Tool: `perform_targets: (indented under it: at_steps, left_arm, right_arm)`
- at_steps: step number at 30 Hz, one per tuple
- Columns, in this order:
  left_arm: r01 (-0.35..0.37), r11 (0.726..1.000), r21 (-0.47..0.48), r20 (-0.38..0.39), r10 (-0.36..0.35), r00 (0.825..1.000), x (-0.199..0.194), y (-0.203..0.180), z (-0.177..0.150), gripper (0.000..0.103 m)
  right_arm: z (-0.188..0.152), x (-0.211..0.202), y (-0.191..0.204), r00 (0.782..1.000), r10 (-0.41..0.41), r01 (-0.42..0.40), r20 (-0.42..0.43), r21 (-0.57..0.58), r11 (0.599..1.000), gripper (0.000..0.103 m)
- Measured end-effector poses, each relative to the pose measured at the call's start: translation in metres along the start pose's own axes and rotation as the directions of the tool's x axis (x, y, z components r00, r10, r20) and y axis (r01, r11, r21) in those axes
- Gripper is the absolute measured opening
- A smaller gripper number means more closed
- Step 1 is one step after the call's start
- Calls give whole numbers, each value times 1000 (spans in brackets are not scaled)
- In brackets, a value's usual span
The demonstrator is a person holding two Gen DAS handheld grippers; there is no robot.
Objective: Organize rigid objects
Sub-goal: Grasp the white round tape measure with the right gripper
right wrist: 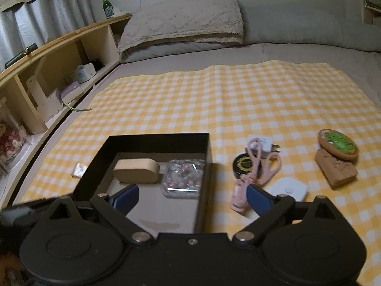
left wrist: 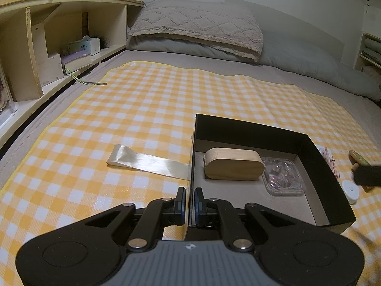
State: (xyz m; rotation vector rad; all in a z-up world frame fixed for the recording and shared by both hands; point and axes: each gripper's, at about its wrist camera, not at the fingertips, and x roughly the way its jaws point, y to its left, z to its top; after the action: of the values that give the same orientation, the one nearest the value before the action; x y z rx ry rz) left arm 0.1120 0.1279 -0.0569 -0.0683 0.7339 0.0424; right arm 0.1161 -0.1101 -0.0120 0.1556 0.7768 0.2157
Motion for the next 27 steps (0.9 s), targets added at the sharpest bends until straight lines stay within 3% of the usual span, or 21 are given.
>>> perform_targets:
  at_steps: [9, 16, 20, 22, 27]
  left_arm:
    - [0, 1000, 8, 2, 0, 1000, -2, 0, 1, 7]
    - [-3, 1000, 21, 5, 3, 1000, -3, -2, 1, 7]
    - [-3, 1000, 22, 6, 3, 1000, -3, -2, 0, 7]
    - [-4, 1000, 24, 7, 3, 1000, -3, -2, 0, 7]
    - [-3, 1000, 24, 8, 3, 1000, -3, -2, 0, 7]
  right_arm:
    - [-19, -23, -47, 997, -63, 65, 54, -29, 997, 103]
    - [-28, -8, -85, 983, -171, 175, 59, -64, 982, 103]
    - [-35, 9, -100, 985, -162, 166, 52, -68, 984, 103]
    - [-39, 20, -105, 986, -160, 162, 38, -61, 985, 91]
    - [-44, 45, -110, 981, -192, 195, 34, -115, 974, 84]
